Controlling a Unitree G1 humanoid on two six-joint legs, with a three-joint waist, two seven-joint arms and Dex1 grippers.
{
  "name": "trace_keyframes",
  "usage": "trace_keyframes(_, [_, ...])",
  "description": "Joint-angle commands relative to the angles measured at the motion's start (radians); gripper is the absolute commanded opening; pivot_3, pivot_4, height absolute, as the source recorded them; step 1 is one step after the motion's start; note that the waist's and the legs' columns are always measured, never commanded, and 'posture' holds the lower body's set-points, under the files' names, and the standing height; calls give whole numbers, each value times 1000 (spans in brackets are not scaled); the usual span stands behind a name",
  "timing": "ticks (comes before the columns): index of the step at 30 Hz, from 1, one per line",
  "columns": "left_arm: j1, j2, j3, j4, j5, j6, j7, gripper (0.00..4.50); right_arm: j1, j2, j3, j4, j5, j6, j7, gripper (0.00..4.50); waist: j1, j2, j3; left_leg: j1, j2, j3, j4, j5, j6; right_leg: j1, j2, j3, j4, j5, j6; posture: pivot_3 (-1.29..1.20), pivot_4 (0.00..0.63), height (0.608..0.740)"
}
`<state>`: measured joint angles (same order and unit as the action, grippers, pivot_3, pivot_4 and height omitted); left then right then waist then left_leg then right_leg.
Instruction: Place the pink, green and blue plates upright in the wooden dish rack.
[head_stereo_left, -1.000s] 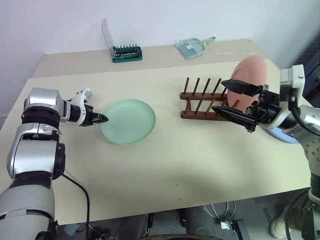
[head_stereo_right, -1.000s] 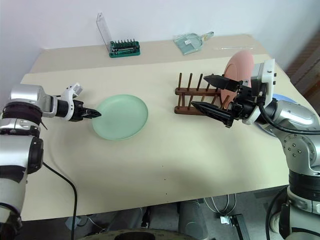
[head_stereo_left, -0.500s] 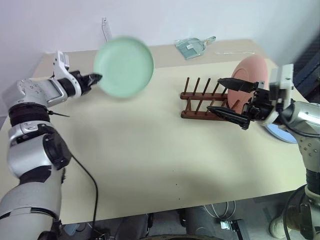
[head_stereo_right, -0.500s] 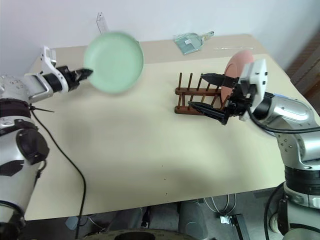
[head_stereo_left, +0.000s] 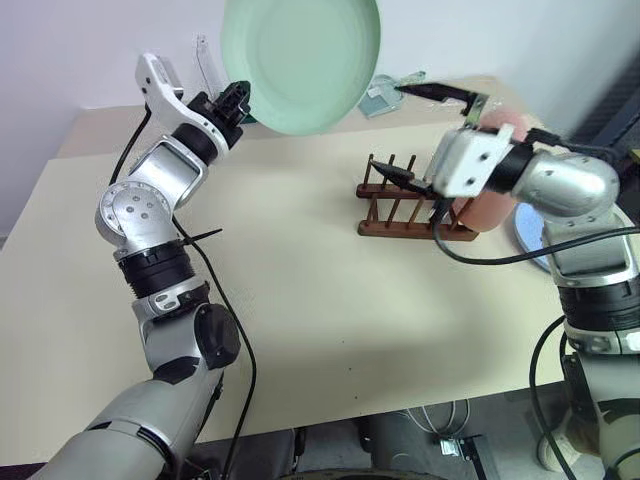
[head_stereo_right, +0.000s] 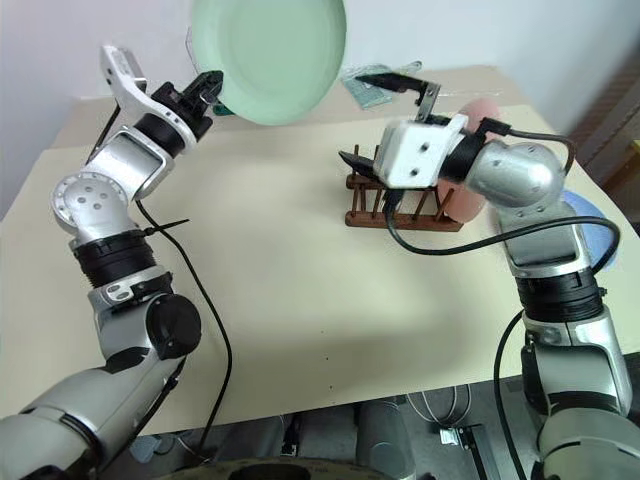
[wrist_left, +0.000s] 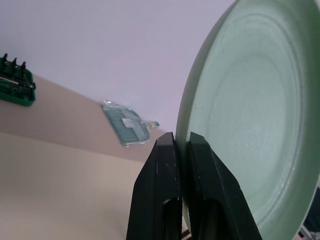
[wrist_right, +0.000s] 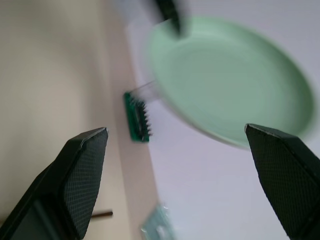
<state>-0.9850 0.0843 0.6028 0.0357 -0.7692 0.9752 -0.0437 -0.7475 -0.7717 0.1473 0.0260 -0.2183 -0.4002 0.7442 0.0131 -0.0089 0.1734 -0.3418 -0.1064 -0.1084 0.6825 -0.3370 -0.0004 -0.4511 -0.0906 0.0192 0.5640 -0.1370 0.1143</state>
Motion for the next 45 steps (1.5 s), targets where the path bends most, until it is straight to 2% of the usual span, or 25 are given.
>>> trace_keyframes(1, [26,-33,-47,-102,-63,20,42,43,-49,-21,6,79,-113,-131,-85,4500,-1,0,0,0,0,0,0,0,0,0,0,0,0,0,0,0,150,740])
trace_keyframes(11, [93,-79,-124,-192,-145,40,113,43,-117,-6,34,208,-234,-258,-204,4500,-3,0,0,1,1,0,-1,0,-1,0,1,1,-1,0,0,0,150,740])
trace_keyframes(14, [95,-77,-137,-199,-172,51,124,0,-112,-11,38,242,-237,-268,-202,3640,-3,0,0,1,1,0,-1,0,-1,1,2,1,-1,0,0,0,150,740])
trace_keyframes(21, [94,-75,-139,-187,-220,48,171,0,-132,-9,35,259,-253,-275,-225,216,-2,0,0,1,1,0,-1,0,-1,2,2,1,-1,0,0,0,150,740])
trace_keyframes(22, [96,-63,-160,-190,-201,33,157,0,-135,-9,34,262,-254,-276,-230,53,-3,0,0,2,1,0,-1,0,-1,2,2,1,-1,0,0,0,150,740])
trace_keyframes(24, [98,-62,-169,-181,-211,27,157,0,-144,-10,35,268,-266,-279,-240,53,-3,0,0,2,1,0,-1,0,-1,2,2,1,-1,0,0,0,150,740])
trace_keyframes(27, [95,-64,-171,-170,-234,13,147,979,-153,-13,33,272,-274,-279,-248,0,-1,0,0,2,1,0,-1,0,-1,2,2,1,-2,0,0,0,150,740])
trace_keyframes(33, [100,-58,-170,-168,-292,-3,153,4071,-132,-40,21,261,-274,-271,-264,0,-2,0,0,2,1,0,-1,0,-1,2,2,1,-2,0,-1,0,150,740])
trace_keyframes(34, [105,-52,-174,-170,-289,-5,153,4465,-133,-45,20,261,-272,-270,-263,0,-1,0,0,2,1,0,-1,0,-1,2,2,1,-2,0,-1,0,150,740])
trace_keyframes(38, [113,-14,-174,-171,-293,-13,129,4465,-152,-64,14,272,-275,-265,-273,0,-2,0,0,2,1,0,-1,0,-1,2,2,1,-2,0,-1,0,150,740])
trace_keyframes(45, [86,125,-184,-121,-270,-55,-3,4465,-192,-89,-23,298,-301,-223,-360,0,-4,0,0,2,1,0,-2,0,-1,2,2,1,-2,0,-1,0,150,740])
